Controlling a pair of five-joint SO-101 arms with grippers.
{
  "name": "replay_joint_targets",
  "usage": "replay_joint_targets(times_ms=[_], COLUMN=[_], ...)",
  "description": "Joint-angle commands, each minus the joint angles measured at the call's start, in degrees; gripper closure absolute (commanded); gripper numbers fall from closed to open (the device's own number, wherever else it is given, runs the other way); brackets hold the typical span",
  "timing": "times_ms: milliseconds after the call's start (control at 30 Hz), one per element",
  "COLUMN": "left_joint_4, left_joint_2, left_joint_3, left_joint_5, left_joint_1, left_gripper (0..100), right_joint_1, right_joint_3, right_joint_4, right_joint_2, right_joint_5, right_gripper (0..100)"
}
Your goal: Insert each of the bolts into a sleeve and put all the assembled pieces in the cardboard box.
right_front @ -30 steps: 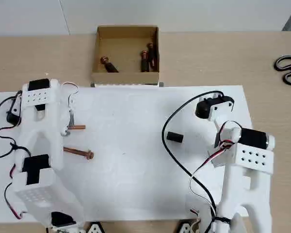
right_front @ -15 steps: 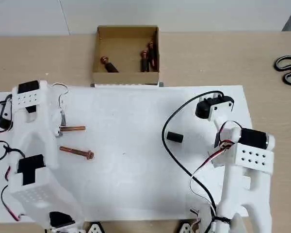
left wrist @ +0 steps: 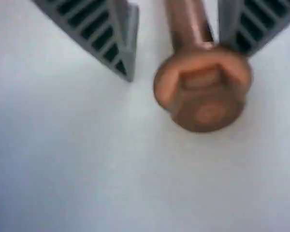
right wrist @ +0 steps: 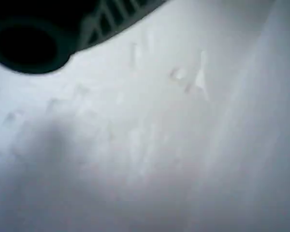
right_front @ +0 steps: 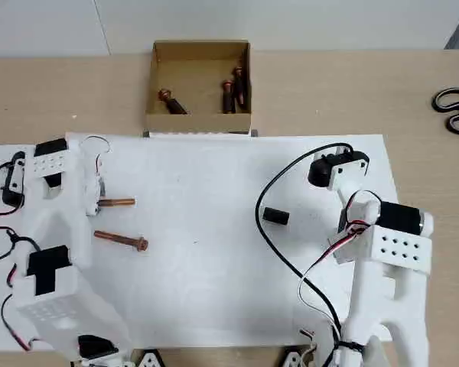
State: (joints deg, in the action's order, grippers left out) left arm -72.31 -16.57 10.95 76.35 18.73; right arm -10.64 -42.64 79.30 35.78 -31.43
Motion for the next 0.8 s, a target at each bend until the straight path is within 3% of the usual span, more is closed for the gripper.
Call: replay_joint_targets(times_ms=[0, 133, 233, 333, 467, 600, 767], left_joint_4=[0.8, 0.8, 0.8, 0.8, -0.3, -6.4, -15.4], left_joint_2=[0.3, 0.3, 0.3, 0.8, 0.9, 0.9, 0.9], left_joint_3=[0.2, 0.2, 0.0, -1.3, -5.1, -13.5, -27.1], left_joint_5=[0.3, 0.4, -0.1, -0.5, -7.1, -12.7, -29.5], left_joint_1=[0.4, 0.4, 0.4, 0.2, 0.2, 0.1, 0.0], left_gripper=[88, 91, 100, 100, 99, 99, 99], right_joint_1=[-0.3, -0.3, -0.4, -0.2, -0.2, -0.1, 0.0], right_joint_3=[0.8, 0.8, 1.6, 5.2, 11.2, 14.7, 14.9], right_joint_4=[-0.4, -0.4, 0.3, 2.9, 5.5, 7.6, 7.8], right_joint_2=[-0.1, -0.1, 0.0, 0.0, 0.0, -0.5, -0.1], right_joint_5=[0.8, 0.8, 0.8, 0.8, 0.5, 0.5, 0.5], right_gripper=[99.5, 99.5, 99.5, 99.5, 99.5, 99.5, 99.5])
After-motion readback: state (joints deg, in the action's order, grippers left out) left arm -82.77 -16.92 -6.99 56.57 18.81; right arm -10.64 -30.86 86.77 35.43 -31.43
